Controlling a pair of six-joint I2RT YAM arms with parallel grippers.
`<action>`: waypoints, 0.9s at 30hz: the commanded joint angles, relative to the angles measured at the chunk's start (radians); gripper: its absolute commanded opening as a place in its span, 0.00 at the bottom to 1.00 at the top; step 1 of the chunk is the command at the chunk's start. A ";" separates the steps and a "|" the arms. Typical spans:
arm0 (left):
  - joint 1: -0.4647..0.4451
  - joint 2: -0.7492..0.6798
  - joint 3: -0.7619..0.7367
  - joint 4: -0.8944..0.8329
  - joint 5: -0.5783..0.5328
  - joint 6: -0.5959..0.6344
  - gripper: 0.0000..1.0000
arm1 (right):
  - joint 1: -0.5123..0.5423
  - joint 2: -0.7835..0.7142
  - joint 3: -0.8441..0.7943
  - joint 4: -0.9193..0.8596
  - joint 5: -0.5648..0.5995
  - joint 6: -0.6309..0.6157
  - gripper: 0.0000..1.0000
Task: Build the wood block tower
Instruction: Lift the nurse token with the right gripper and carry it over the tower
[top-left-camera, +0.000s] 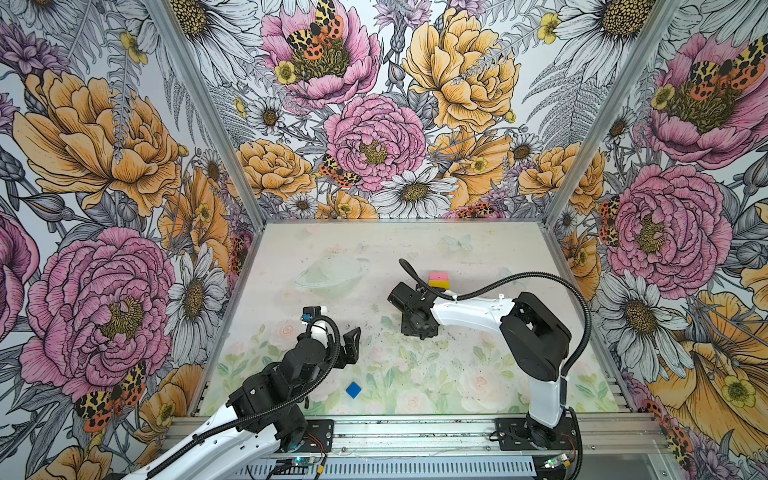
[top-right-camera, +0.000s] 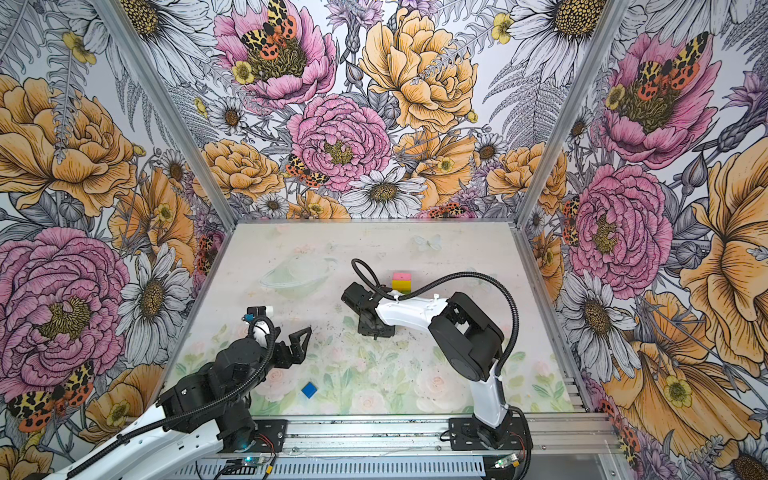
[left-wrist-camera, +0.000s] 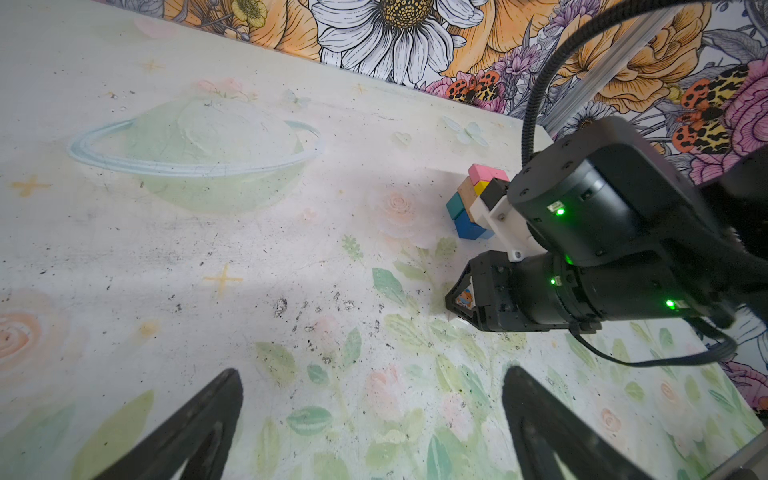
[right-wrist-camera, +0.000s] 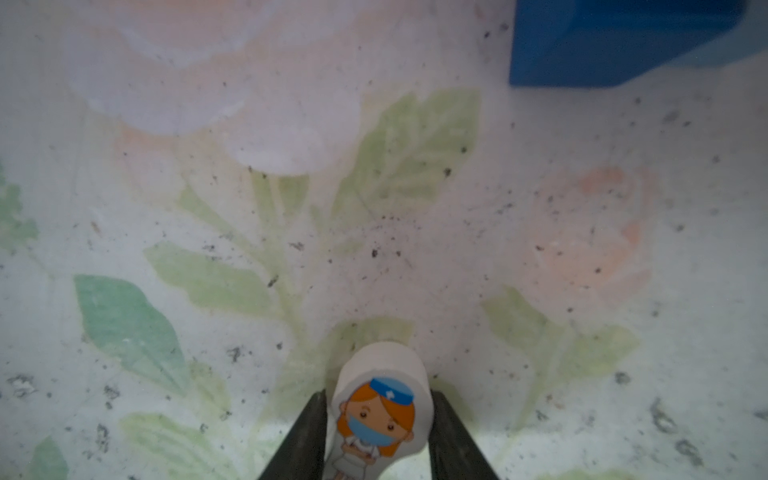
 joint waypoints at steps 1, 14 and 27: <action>0.011 0.010 -0.001 0.017 0.028 0.008 0.99 | 0.004 0.023 0.009 -0.014 0.010 -0.020 0.37; 0.019 0.018 0.016 0.010 0.039 0.000 0.99 | -0.003 0.013 0.006 -0.019 0.016 -0.067 0.31; 0.028 0.061 0.040 0.008 0.045 -0.027 0.99 | -0.023 -0.087 -0.025 -0.022 0.036 -0.120 0.30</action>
